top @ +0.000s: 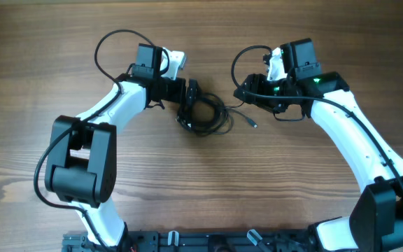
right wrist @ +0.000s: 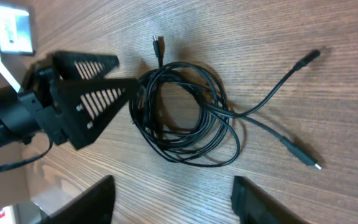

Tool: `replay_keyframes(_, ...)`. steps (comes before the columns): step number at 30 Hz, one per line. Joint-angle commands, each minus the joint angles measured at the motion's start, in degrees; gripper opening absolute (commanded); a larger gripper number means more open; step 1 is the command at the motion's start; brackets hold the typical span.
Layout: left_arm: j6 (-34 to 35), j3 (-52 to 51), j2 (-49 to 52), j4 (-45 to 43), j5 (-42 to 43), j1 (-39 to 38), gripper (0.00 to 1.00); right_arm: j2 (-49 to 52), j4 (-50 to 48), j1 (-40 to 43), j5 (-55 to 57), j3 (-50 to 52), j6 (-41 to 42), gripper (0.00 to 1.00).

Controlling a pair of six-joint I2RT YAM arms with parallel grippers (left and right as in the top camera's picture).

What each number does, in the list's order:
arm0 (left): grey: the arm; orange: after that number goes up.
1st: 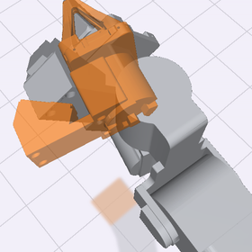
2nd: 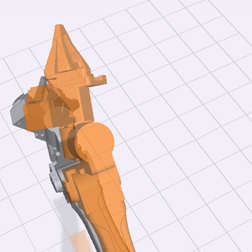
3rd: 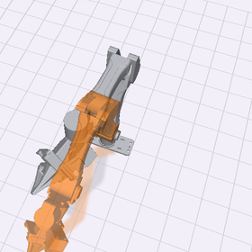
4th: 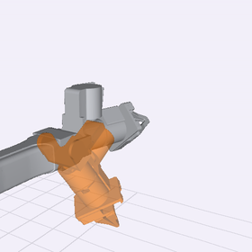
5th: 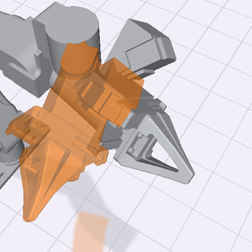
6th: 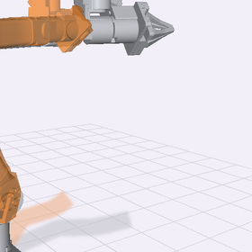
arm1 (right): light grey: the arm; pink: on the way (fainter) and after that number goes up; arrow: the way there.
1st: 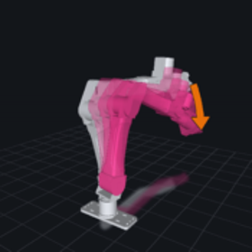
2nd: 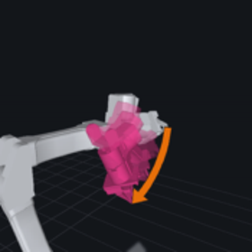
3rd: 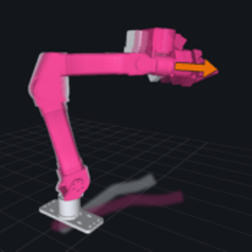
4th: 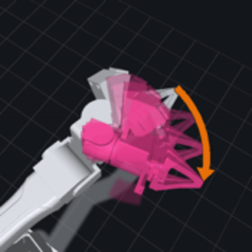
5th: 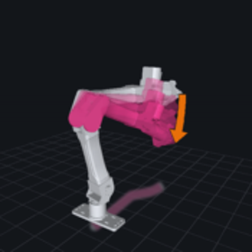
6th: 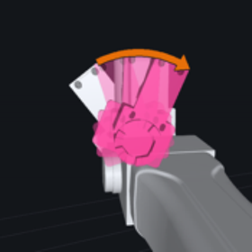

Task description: Untangle cables

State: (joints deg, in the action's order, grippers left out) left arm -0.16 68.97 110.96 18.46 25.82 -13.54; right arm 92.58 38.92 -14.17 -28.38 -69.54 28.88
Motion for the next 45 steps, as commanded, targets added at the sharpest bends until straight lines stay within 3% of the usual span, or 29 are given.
replay_keyframes(1, 9.64, -0.07, -1.46, 0.11, 3.30, 0.15, 1.00, 0.85, -0.74, -0.11, 0.52, -0.96, -0.31, 0.27)
replay_keyframes(2, 13.22, -0.07, -1.46, 0.02, 3.26, 0.72, 1.00, 0.87, -1.46, -0.11, 0.50, -0.96, -0.28, 0.19)
replay_keyframes(4, 16.09, -0.09, -1.44, 2.54, 2.71, 1.77, 1.00, 0.87, -2.54, -0.13, 0.44, -0.96, -0.17, 0.17)
replay_keyframes(5, 16.06, -0.07, -1.46, 4.00, 2.56, 1.86, 0.96, 0.85, -2.49, -0.13, 0.42, -0.96, -0.17, 0.17)
replay_keyframes(7, 15.67, -0.07, -1.46, 8.35, 0.61, 1.95, 0.79, 0.85, -2.23, -0.13, 0.33, -0.94, -0.17, 0.17)
replay_keyframes(8, 15.30, -0.07, -1.46, 10.69, -1.09, 1.95, 0.78, 0.87, -2.25, -0.13, -0.28, -0.94, -0.17, 0.17)
replay_keyframes(10, 11.26, -0.09, -1.46, 12.28, -3.48, 1.95, 0.91, 0.87, -2.27, -0.13, -1.31, -0.94, -0.17, 0.17)
replay_keyframes(12, 6.64, -0.09, -1.42, 11.67, -3.52, 1.92, 0.93, 0.87, -2.80, -0.13, -1.29, -0.59, -0.15, 0.17)
replay_keyframes(13, 6.34, -0.09, -1.33, 11.06, -4.11, 1.92, 0.88, 0.87, -3.39, -0.13, -1.31, -0.09, 0.00, 0.17)
replay_keyframes(15, 6.36, -0.09, -1.33, 10.69, -7.15, 1.95, 0.39, 0.87, -3.85, -0.13, -1.31, 0.87, 2.91, 0.17)
replay_keyframes(16, 6.36, -0.09, -1.33, 10.49, -8.37, 1.95, 0.24, 0.87, -4.48, -0.28, -1.31, 1.46, 4.24, 0.17)
replay_keyframes(17, 6.32, -0.09, -1.33, 10.21, -8.90, 1.95, 0.24, 0.87, -5.14, -0.59, -1.31, 1.95, 4.63, 0.17)
replay_keyframes(19, 6.36, -0.09, -1.33, 9.42, -8.94, 1.92, 0.36, 0.87, -6.62, -2.01, -1.27, 2.56, 4.61, 0.16)
replay_keyframes(25, 6.34, -0.13, -1.33, 10.67, -8.72, 1.66, 0.30, 0.90, -10.03, -7.58, 4.59, 2.56, 7.37, 0.22)
replay_keyframes(27, 2.23, -0.13, -1.36, 12.41, -8.70, 1.84, 0.27, 1.40, -11.06, -9.55, 5.25, 2.56, 7.39, 0.24)
replay_keyframes(29, 1.84, 0.33, -1.49, 11.96, -4.24, 3.13, 0.27, 3.04, -12.57, -11.15, 5.46, 2.56, 9.94, 0.28)
replay_keyframes(32, -1.49, 1.09, -1.46, 11.82, 9.84, 5.99, 0.48, 7.67, -16.37, -12.87, 4.87, 2.56, 13.14, 0.31)
replay_keyframes(34, -4.59, 0.57, -1.42, 12.79, 9.42, 5.66, 0.49, 10.56, -19.61, -13.38, 2.75, 2.56, 13.86, 0.30)
replay_keyframes(37, -4.76, -1.46, -1.07, 12.63, 4.59, 4.37, 0.46, 14.01, -22.60, -13.40, 2.84, 2.56, 16.72, 0.31)
replay_keyframes(41, -4.76, -2.36, 0.15, 10.84, 4.74, 3.78, 0.43, 17.86, -25.00, -13.40, 2.80, 2.56, 17.86, 0.31)
replay_keyframes(45, -4.76, -2.36, 2.43, 9.81, 4.39, 3.78, 0.46, 20.06, -27.87, -13.40, 2.45, 2.56, 19.71, 0.32)
